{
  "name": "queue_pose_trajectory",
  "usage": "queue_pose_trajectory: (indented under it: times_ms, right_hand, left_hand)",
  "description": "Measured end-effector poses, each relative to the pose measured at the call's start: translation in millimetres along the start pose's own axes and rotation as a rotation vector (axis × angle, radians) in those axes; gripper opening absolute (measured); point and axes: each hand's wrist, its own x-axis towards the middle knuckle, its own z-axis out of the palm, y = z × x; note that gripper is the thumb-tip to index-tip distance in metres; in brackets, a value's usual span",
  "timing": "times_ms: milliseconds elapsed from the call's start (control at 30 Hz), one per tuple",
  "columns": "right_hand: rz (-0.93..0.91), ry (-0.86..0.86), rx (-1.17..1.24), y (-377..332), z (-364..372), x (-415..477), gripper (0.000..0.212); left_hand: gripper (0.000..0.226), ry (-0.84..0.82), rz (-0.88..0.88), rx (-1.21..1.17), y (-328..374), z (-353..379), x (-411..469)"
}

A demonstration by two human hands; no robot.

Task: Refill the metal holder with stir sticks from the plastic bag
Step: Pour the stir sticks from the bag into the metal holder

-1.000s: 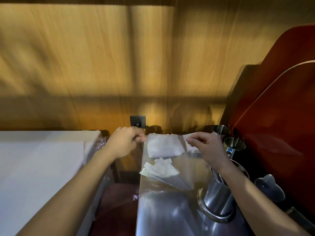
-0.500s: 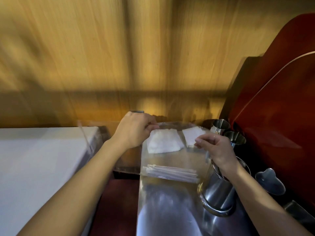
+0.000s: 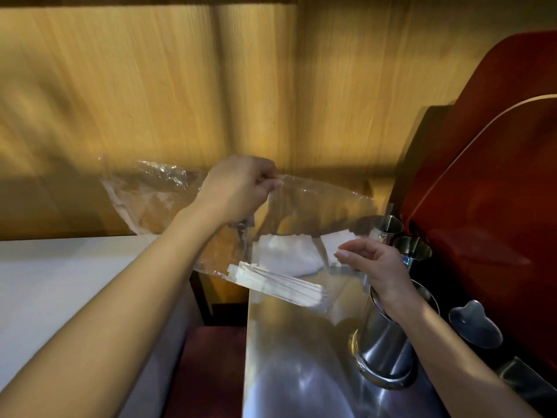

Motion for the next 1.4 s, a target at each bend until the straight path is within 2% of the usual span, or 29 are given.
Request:
queue_pose_trajectory:
  times_ms: [100, 200, 300, 400, 467, 567, 667, 767, 933, 1033, 1167, 1400]
  right_hand:
    - [0.005, 0.000, 0.007, -2.2, 2.9, -2.4, 0.009]
    - [-0.025, 0.061, 0.071, -11.4, 0.7, -2.3, 0.010]
    - [-0.102, 0.127, 0.071, -25.7, -8.3, 0.4, 0.003]
    - [-0.195, 0.192, 0.093, -42.2, -23.2, -0.2, 0.024]
    - [-0.265, 0.193, 0.088, -50.4, -36.2, -3.9, 0.030]
    - [-0.350, 0.234, 0.055, -60.2, -55.2, -11.5, 0.017]
    - [-0.352, 0.306, 0.106, -68.3, -74.7, -22.1, 0.003]
    - [-0.374, 0.381, 0.078, -75.8, -92.2, -40.8, 0.009]
    - [-0.397, 0.510, 0.040, -90.1, -119.7, -77.1, 0.010]
    - [-0.390, 0.587, 0.010, -97.2, -135.2, -98.5, 0.002]
    - [-0.373, 0.692, -0.078, -104.7, -152.8, -125.4, 0.008]
    - [-0.355, 0.803, -0.142, -115.2, -173.6, -163.3, 0.009]
  left_hand:
    - [0.013, -0.014, -0.031, -0.021, 5.9, -14.3, 12.8]
    - [0.012, -0.019, 0.003, -0.049, 13.5, -29.4, 24.2]
    - [0.013, -0.007, 0.050, -0.054, 24.7, -43.1, 35.9]
    - [0.015, 0.027, 0.119, -0.070, 37.8, -52.3, 46.8]
    - [0.016, 0.045, 0.174, -0.089, 46.5, -54.8, 51.7]
    - [0.015, 0.068, 0.235, -0.152, 60.4, -54.0, 55.2]
    - [0.013, 0.058, 0.262, -0.234, 76.5, -48.6, 59.0]
    - [0.013, 0.024, 0.285, -0.272, 94.8, -40.0, 64.1]
    - [0.013, 0.013, 0.388, -0.369, 129.4, -26.3, 68.9]
    - [0.011, -0.014, 0.418, -0.446, 150.8, -16.6, 72.0]
    - [0.012, -0.047, 0.460, -0.537, 176.6, -1.2, 73.0]
    - [0.012, -0.111, 0.490, -0.661, 212.1, 16.9, 71.1]
